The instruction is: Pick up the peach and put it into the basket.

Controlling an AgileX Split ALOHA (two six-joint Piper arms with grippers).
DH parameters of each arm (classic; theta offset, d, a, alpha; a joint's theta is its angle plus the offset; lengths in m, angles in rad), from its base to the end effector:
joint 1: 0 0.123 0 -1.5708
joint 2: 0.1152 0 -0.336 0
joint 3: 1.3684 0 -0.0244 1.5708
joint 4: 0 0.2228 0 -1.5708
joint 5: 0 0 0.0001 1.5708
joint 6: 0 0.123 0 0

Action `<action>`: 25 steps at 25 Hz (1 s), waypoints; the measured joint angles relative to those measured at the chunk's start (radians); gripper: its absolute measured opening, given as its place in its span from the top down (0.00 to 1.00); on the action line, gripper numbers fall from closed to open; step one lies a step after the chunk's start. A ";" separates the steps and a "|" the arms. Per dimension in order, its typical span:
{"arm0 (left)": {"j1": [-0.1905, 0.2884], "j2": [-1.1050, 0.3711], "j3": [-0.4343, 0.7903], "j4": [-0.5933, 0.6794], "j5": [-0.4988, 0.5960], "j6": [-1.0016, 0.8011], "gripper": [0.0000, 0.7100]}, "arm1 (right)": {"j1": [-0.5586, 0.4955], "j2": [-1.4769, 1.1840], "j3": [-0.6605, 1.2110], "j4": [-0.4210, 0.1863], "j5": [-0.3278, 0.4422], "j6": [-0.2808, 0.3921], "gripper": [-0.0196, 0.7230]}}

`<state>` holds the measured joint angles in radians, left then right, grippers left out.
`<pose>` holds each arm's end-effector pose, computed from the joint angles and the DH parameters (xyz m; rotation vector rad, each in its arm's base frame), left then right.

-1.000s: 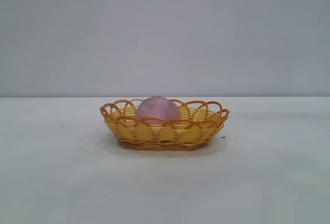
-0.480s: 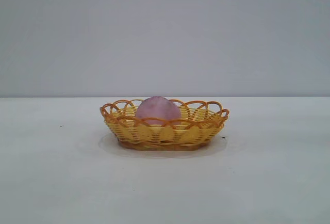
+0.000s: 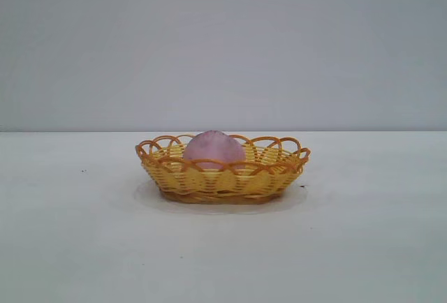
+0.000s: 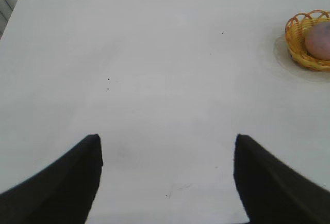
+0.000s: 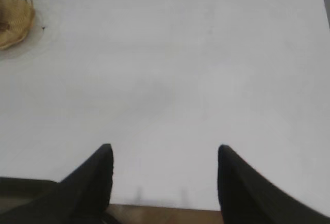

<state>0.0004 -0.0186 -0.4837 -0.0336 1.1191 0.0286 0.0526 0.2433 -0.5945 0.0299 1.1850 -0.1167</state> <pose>-0.0567 -0.0037 0.2374 0.0324 2.0997 -0.0231 -0.0332 0.0017 0.2740 -0.1969 2.3085 0.0053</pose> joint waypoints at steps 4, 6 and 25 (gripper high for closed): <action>0.000 0.000 0.000 0.000 0.000 0.000 0.35 | 0.000 -0.144 0.092 0.004 -0.026 0.007 0.48; 0.000 0.000 0.000 0.000 0.000 0.000 0.35 | 0.000 -0.208 0.104 0.006 -0.032 0.013 0.48; 0.000 0.000 0.000 0.000 0.002 0.000 0.35 | -0.004 -0.260 0.106 0.013 -0.040 0.022 0.48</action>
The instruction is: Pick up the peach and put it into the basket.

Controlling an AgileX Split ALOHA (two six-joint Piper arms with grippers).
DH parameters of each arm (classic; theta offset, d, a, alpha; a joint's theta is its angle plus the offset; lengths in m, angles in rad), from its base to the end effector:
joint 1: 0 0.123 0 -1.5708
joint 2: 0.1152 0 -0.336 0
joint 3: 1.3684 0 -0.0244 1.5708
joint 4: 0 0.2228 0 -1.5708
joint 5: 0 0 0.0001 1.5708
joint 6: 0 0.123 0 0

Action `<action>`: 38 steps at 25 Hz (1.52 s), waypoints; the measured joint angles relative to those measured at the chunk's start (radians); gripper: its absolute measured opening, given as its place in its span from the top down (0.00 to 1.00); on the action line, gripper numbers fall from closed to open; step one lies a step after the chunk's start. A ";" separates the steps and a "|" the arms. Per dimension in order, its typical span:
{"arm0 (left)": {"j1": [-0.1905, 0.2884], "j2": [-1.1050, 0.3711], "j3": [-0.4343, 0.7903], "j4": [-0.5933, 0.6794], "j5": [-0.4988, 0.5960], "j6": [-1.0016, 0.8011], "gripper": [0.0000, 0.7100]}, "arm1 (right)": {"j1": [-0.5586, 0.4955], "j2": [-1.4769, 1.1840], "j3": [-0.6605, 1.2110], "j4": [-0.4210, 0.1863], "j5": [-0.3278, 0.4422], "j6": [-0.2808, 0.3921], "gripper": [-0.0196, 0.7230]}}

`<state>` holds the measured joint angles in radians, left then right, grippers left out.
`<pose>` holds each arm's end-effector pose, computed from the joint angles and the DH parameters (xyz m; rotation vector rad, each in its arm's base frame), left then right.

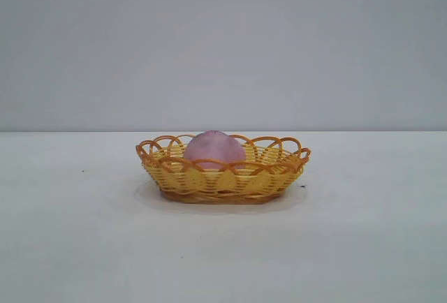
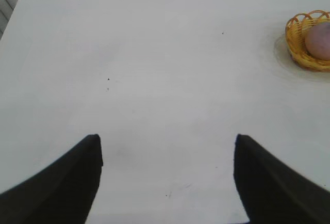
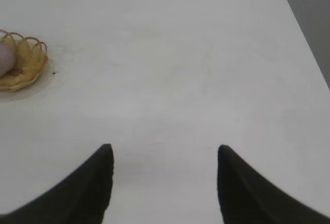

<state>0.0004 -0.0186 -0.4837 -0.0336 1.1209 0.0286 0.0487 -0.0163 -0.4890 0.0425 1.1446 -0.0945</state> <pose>-0.0568 -0.0037 0.2372 0.0325 2.1015 -0.0232 -0.0587 0.0019 0.2363 -0.1561 2.1164 0.0243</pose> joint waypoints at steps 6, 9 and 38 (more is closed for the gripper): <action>0.000 0.000 0.000 0.000 0.000 0.000 0.35 | 0.000 0.000 0.000 0.000 0.000 0.000 0.48; 0.000 0.000 0.000 0.000 0.000 0.000 0.35 | 0.000 0.000 0.000 0.000 0.000 0.000 0.48; 0.000 0.000 0.000 0.000 0.000 0.000 0.35 | 0.034 0.000 0.000 0.002 -0.002 0.001 0.48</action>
<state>0.0004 -0.0186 -0.4837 -0.0336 1.1209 0.0286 0.0825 -0.0163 -0.4890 0.0447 1.1423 -0.0937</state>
